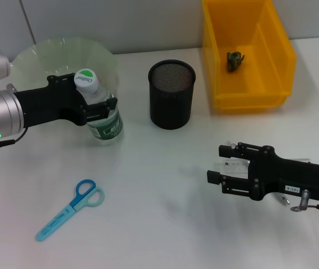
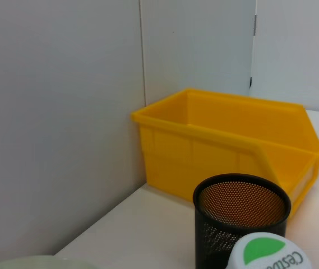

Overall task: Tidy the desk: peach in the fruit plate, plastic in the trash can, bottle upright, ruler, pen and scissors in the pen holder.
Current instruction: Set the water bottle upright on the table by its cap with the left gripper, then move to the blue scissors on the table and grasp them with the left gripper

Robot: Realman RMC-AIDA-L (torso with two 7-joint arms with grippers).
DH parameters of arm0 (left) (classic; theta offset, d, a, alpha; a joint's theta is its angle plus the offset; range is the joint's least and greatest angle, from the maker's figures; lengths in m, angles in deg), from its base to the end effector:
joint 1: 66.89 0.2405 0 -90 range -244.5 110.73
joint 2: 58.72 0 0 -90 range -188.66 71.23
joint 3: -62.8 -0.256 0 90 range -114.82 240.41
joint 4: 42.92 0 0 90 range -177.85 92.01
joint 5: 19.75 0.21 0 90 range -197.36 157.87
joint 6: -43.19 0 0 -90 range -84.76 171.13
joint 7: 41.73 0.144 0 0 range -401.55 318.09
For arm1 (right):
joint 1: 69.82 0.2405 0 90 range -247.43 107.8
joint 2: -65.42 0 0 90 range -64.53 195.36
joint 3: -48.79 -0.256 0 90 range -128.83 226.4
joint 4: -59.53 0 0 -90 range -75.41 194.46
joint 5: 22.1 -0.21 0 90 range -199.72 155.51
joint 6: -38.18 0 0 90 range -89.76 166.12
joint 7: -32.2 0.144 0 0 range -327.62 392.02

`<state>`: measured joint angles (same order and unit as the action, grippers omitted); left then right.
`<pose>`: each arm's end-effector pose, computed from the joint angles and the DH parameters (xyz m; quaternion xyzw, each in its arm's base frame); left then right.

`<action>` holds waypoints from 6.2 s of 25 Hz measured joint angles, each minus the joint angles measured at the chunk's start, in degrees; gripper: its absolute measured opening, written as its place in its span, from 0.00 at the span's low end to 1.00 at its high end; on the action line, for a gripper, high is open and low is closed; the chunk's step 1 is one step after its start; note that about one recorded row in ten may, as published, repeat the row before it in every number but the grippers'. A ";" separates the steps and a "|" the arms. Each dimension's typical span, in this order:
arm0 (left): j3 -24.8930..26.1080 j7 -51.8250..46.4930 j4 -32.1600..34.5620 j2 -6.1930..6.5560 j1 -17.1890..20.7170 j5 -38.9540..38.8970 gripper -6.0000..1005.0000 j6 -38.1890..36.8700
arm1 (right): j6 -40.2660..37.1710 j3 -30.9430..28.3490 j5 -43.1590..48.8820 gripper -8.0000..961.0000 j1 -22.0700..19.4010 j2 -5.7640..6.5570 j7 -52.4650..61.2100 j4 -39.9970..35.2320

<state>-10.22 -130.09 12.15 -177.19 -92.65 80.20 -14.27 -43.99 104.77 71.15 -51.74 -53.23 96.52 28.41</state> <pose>-0.2174 0.3812 -0.0113 -0.9394 -0.1501 -0.1553 0.2662 0.3023 0.2799 -0.0272 -0.9178 0.2163 0.2751 0.1875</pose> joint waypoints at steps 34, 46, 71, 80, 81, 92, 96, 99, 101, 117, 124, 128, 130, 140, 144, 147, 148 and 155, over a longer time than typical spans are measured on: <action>0.81 -1.99 -0.24 0.30 -3.51 0.13 0.54 -1.29 | 0.09 0.00 -0.01 0.72 0.04 -0.09 0.01 0.00; 2.14 -2.35 0.69 0.44 -3.57 0.48 0.78 -2.64 | 0.17 0.00 -0.01 0.72 -0.14 -0.09 -0.07 0.00; 5.46 -17.47 21.44 0.17 8.35 22.98 0.78 -18.11 | -0.37 -1.91 -0.08 0.72 -0.58 0.35 -0.05 -0.70; -6.51 -38.59 32.56 0.06 11.34 36.40 0.77 -19.21 | -0.50 -2.27 -0.01 0.72 -0.67 0.67 -0.05 -0.73; -7.31 -40.66 33.09 0.06 11.26 37.41 0.77 -19.46 | -0.51 -2.30 -0.01 0.72 -0.67 0.72 -0.05 -0.76; -18.02 -53.21 34.80 -0.08 10.35 47.45 0.77 -22.32 | -0.54 -2.61 -0.07 0.71 -0.88 0.97 -0.36 -0.80; -20.63 -56.41 35.03 -0.12 10.19 49.12 0.77 -22.46 | -0.54 -3.09 -0.22 0.71 -1.25 0.96 -0.51 -1.14; -22.24 -57.76 35.86 -0.16 10.02 49.61 0.76 -22.52 | -0.54 -3.11 -0.27 0.71 -1.32 0.91 -0.59 -1.23; -22.65 -58.40 35.78 -0.17 9.47 49.64 0.76 -22.53 | -0.54 -3.11 -0.29 0.71 -1.34 0.86 -0.61 -1.23; -24.54 -60.27 31.32 -0.20 4.06 52.43 0.72 -23.44 | -0.53 -3.07 -0.20 0.71 -1.36 0.70 -0.60 -1.23; -26.16 -62.51 31.04 -0.27 2.67 53.61 0.71 -24.58 | -0.53 -3.07 -0.20 0.71 -1.36 0.70 -0.59 -1.23; -27.22 -63.51 30.36 -0.27 1.66 54.63 0.70 -24.92 | -0.53 -3.07 -0.19 0.71 -1.32 0.70 -0.59 -1.23; -27.56 -63.83 29.66 -0.26 1.08 54.65 0.70 -25.05 | -0.53 -3.07 -0.17 0.71 -1.32 0.70 -0.59 -1.23; -28.44 -64.60 27.61 -0.26 -1.03 54.74 0.67 -26.23 | -0.53 -3.08 -0.12 0.71 -1.39 0.70 -0.64 -0.98; -28.44 -64.86 26.76 -0.29 -1.87 54.74 0.67 -26.24 | -0.53 -3.08 -0.12 0.71 -1.37 0.70 -0.67 -0.96; -28.43 -65.19 26.56 -0.32 -2.20 54.74 0.66 -26.29 | -0.53 -3.08 -0.11 0.71 -1.37 0.70 -0.68 -0.96; -28.42 -65.24 26.55 -0.33 -2.22 54.80 0.66 -26.30 | -0.53 -3.08 -0.11 0.71 -1.37 0.70 -0.69 -0.97; -28.48 -65.35 26.43 -0.35 -2.50 55.58 0.61 -26.63 | -0.54 -3.08 -0.11 0.71 -1.42 0.70 -0.69 -0.88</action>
<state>-38.70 -195.44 38.58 -177.55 -95.15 135.78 -40.90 -44.52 101.69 71.04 -53.17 -52.53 95.83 27.54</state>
